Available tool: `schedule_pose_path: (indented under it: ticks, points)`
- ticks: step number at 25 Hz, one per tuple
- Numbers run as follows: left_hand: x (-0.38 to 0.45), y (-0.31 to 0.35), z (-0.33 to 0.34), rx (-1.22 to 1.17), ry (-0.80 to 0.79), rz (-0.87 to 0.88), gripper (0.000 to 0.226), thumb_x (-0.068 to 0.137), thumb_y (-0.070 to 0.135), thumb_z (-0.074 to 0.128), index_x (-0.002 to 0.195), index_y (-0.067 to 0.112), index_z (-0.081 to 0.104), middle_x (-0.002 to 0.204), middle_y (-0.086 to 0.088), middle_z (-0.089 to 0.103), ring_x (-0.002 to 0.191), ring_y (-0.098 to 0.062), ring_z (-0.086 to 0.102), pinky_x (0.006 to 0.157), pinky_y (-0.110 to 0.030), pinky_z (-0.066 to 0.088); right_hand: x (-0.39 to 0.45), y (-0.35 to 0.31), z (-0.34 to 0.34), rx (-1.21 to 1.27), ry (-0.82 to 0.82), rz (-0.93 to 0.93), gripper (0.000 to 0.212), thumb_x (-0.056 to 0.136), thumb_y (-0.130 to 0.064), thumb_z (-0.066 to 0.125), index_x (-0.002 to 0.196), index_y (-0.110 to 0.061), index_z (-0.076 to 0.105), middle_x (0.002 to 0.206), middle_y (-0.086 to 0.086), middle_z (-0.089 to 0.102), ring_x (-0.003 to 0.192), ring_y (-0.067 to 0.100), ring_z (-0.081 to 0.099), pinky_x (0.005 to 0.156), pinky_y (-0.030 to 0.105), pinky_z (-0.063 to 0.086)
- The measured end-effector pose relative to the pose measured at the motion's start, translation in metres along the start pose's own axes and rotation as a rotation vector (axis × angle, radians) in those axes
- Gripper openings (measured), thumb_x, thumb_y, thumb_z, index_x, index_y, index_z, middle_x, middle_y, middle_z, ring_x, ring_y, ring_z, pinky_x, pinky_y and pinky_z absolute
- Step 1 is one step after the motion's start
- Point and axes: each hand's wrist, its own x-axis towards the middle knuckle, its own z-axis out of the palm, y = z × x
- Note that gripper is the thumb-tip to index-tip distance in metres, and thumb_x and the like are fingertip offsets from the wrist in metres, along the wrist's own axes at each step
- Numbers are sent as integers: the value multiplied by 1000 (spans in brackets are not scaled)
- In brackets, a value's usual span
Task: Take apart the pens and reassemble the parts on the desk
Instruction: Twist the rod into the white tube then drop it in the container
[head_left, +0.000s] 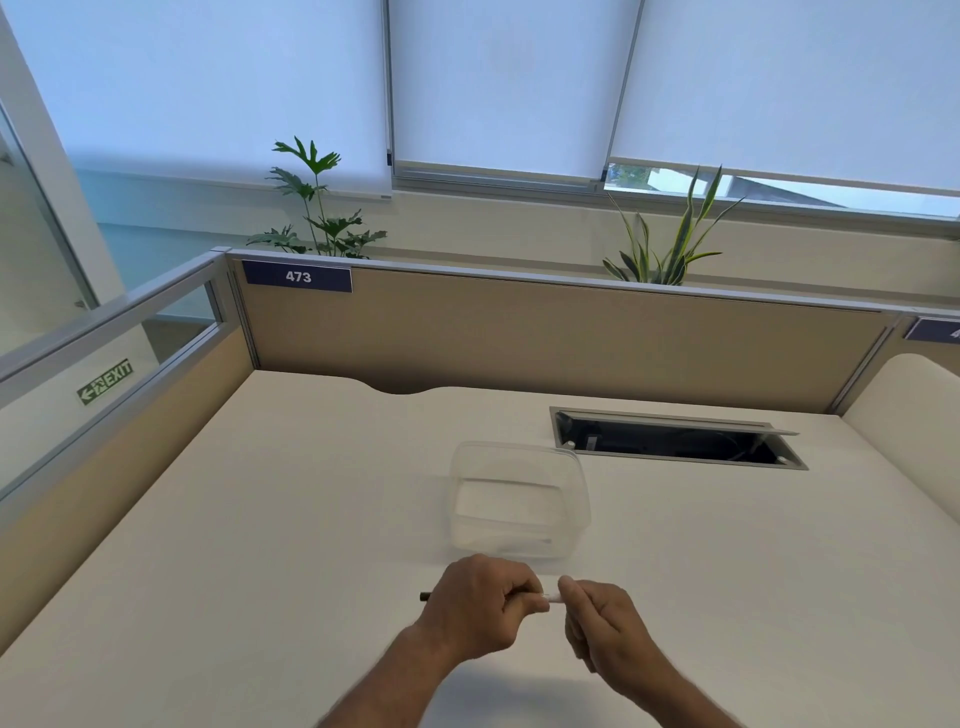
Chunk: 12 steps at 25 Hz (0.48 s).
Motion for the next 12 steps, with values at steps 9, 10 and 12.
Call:
schedule_pose_path:
  ticks: [9, 10, 12]
  points:
    - [5, -1, 0, 139, -15, 15, 25, 85, 45, 59, 86, 24, 71, 70, 5, 72, 59, -12, 54, 54, -22, 41, 3, 1, 0, 31, 57, 114, 48, 99, -43, 45, 58, -20, 55, 43, 1, 53, 37, 16, 43, 38, 24, 36]
    - [4, -1, -1, 118, -48, 2, 25, 87, 41, 57, 85, 22, 72, 69, 3, 72, 58, -13, 54, 54, -22, 40, 2, 2, -3, -31, 80, 33, 41, 98, -40, 46, 62, -21, 56, 45, 1, 55, 39, 14, 46, 40, 26, 38]
    - [4, -1, -3, 51, -118, -41, 25, 90, 35, 54, 84, 19, 73, 69, 0, 73, 56, -12, 55, 54, -23, 42, 1, 5, -9, -219, 85, -140, 31, 98, -31, 47, 69, -21, 55, 51, 0, 56, 44, 11, 49, 46, 29, 41]
